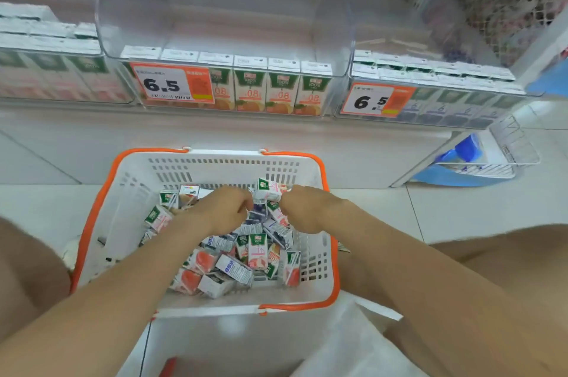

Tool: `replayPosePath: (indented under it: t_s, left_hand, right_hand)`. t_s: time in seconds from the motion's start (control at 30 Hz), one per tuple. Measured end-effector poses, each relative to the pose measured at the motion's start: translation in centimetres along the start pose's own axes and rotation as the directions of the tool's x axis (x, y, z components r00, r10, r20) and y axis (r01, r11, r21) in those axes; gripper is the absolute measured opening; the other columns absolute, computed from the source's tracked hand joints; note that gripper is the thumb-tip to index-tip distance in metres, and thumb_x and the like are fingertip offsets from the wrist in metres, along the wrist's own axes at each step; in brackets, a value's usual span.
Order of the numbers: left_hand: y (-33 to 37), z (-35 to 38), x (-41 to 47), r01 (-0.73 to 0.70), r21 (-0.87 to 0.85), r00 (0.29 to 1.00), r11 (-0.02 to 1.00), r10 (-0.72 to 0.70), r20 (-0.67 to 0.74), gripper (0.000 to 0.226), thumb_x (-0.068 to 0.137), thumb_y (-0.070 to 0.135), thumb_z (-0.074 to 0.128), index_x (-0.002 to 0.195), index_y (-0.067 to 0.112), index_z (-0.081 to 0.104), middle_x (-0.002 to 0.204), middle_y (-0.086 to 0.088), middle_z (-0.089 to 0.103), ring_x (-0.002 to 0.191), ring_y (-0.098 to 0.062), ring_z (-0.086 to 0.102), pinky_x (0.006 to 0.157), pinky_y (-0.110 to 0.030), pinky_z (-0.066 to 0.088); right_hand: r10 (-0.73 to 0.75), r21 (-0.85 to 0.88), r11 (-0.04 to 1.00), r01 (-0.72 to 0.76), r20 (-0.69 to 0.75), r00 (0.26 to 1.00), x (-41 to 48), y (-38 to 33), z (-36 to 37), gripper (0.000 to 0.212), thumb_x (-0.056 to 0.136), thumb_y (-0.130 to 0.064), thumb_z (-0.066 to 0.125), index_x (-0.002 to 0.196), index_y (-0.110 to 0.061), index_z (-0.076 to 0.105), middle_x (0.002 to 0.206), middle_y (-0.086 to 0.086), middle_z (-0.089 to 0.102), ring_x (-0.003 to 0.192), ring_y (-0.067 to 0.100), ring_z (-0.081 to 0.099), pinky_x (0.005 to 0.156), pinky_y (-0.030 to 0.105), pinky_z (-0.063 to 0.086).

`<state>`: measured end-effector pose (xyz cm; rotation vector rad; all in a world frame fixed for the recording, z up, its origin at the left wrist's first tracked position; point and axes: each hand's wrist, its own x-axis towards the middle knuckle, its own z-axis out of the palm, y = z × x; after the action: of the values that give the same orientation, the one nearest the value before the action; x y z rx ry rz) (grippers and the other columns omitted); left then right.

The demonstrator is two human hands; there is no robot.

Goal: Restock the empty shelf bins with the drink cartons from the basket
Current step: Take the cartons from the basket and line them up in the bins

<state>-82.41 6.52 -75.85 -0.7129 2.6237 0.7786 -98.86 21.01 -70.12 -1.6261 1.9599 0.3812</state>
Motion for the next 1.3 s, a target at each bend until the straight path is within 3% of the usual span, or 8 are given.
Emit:
replayPosePath:
  t_s: [0.3,0.4,0.5,0.7,0.83,0.97,1.13,1.3]
  left_hand:
    - [-3.8,5.8,3.7,0.104,0.081,0.992,0.991,-0.110,0.066,0.060,0.098,0.009,0.059,0.155,0.011,0.040,0.157,-0.016,0.045,0.144,-0.038,0.044,0.114,-0.053,0.044]
    - [-4.2,6.6,4.3,0.115,0.082,0.980,0.990,-0.127,0.154,0.083,0.098,0.000,0.055,0.168,0.020,0.014,0.175,-0.005,0.014,0.158,-0.038,0.020,0.124,-0.065,0.024]
    - [-4.5,7.1,4.9,0.119,0.064,0.971,0.991,-0.130,0.199,0.087,0.098,-0.002,0.051,0.169,0.024,0.008,0.177,0.003,0.004,0.161,-0.036,0.009,0.125,-0.066,0.013]
    - [-4.5,7.8,5.6,0.176,0.091,0.980,0.980,-0.183,0.077,0.064,0.104,0.024,0.059,0.160,0.016,0.030,0.159,-0.011,0.033,0.147,-0.037,0.028,0.117,-0.056,0.027]
    - [-3.9,8.8,4.6,0.210,0.112,0.976,0.971,-0.215,0.036,0.050,0.101,0.037,0.063,0.142,0.013,0.046,0.140,-0.008,0.050,0.134,-0.031,0.039,0.107,-0.050,0.032]
    - [-3.5,8.9,3.5,0.195,0.012,0.973,0.981,-0.192,-0.125,0.036,0.094,0.039,0.066,0.122,0.019,0.058,0.118,-0.002,0.062,0.124,-0.028,0.045,0.099,-0.048,0.033]
    - [-4.4,7.1,2.1,0.114,-0.353,0.933,0.929,-0.222,-0.282,0.015,0.083,0.030,0.070,0.085,0.022,0.057,0.084,0.002,0.055,0.077,-0.021,0.055,0.062,-0.033,0.036]
    - [-5.6,5.8,0.5,0.165,-0.449,0.937,0.878,-0.282,-0.208,0.041,0.090,0.023,0.072,0.128,0.026,0.056,0.097,0.001,0.058,0.090,-0.022,0.058,0.071,-0.031,0.040]
  right_hand:
    - [0.215,0.160,0.964,-0.213,0.005,0.977,6.6,1.1,6.1,0.018,0.092,0.007,0.051,0.095,-0.011,0.050,0.101,0.010,0.061,0.078,0.022,0.057,0.068,0.037,0.051]
    - [0.219,0.211,0.959,-0.189,-0.130,0.967,9.0,1.5,7.1,0.063,0.086,0.013,0.055,0.145,-0.006,0.044,0.147,0.018,0.049,0.134,0.035,0.050,0.106,0.051,0.051]
    - [0.179,0.275,0.951,-0.139,-0.124,0.976,10.3,1.4,7.0,0.086,0.085,0.017,0.055,0.160,-0.005,0.021,0.162,0.020,0.033,0.148,0.036,0.036,0.121,0.047,0.037]
    - [0.174,0.249,0.957,-0.147,-0.090,0.981,11.7,2.0,8.4,0.083,0.095,-0.006,0.061,0.161,-0.007,0.011,0.147,0.026,0.035,0.135,0.043,0.039,0.112,0.052,0.042]
    - [0.200,0.179,0.970,-0.164,-0.206,0.958,12.3,1.8,9.5,0.063,0.092,-0.011,0.066,0.146,-0.009,0.035,0.140,0.018,0.035,0.133,0.038,0.037,0.110,0.051,0.043]
    - [0.154,0.255,0.963,-0.092,-0.238,0.959,12.7,1.8,9.2,0.052,0.089,-0.012,0.071,0.132,-0.008,0.043,0.137,0.012,0.046,0.127,0.031,0.046,0.107,0.044,0.045]
    - [0.194,0.165,0.975,-0.148,-0.312,0.930,13.1,0.9,9.2,0.071,0.087,-0.029,0.081,0.143,-0.013,0.040,0.137,0.011,0.048,0.125,0.031,0.046,0.108,0.042,0.041]
    - [0.143,0.020,0.990,-0.143,-0.254,0.957,12.4,-0.5,9.1,0.069,0.089,-0.013,0.079,0.145,-0.009,0.039,0.136,0.016,0.048,0.125,0.035,0.053,0.103,0.042,0.047]
